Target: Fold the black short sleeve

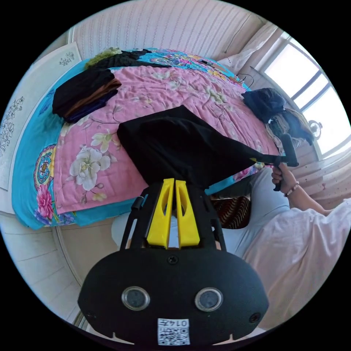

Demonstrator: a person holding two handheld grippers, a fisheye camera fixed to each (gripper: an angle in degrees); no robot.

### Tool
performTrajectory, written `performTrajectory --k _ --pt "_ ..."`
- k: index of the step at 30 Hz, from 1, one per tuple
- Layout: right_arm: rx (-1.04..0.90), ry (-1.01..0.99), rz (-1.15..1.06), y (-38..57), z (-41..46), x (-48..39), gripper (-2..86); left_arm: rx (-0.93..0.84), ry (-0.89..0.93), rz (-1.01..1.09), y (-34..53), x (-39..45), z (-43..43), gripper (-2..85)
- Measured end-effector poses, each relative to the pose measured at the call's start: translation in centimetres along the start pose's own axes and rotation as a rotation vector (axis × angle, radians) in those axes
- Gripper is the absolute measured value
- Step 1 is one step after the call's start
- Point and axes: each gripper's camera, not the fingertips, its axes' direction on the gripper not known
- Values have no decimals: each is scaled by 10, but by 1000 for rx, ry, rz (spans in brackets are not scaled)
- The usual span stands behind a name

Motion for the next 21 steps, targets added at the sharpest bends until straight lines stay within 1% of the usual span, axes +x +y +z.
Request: performTrajectory --k 3,6,7,8,9,10,11,13,15,16,18,20,21 --pt "24 22 -20 11 -25 -6 4 120 74 16 -19 10 -20 -10" --pt "83 16 -9 24 -55 -8 3 210 127 104 -75 28 -47 -10" --pt "138 -3 -1 30 -71 -11 3 231 135 158 -107 41 -59 -9" --pt "205 -21 -3 37 -91 -16 3 264 109 220 -140 58 -74 -9" --pt "238 -25 -6 41 -101 -19 3 287 87 244 -155 67 -82 -9" --pt "299 -21 -20 48 -121 -26 3 347 23 245 -185 80 -95 -7" --pt "348 -2 -27 56 -139 -33 3 391 -49 205 -210 86 -100 -6" --pt "408 32 -17 68 -160 -37 3 416 -128 117 -238 87 -93 1" --pt "405 59 23 76 -172 -30 3 392 -164 32 -250 85 -69 18" --pt "390 73 72 81 -175 -21 3 345 -139 -2 -248 83 -47 29" --pt "381 73 146 89 -178 -8 3 256 -54 -19 -232 84 -7 43" --pt "376 90 224 98 -179 3 3 99 59 10 -190 99 50 51" --pt "373 102 242 99 -179 4 3 62 91 23 -178 105 64 52"
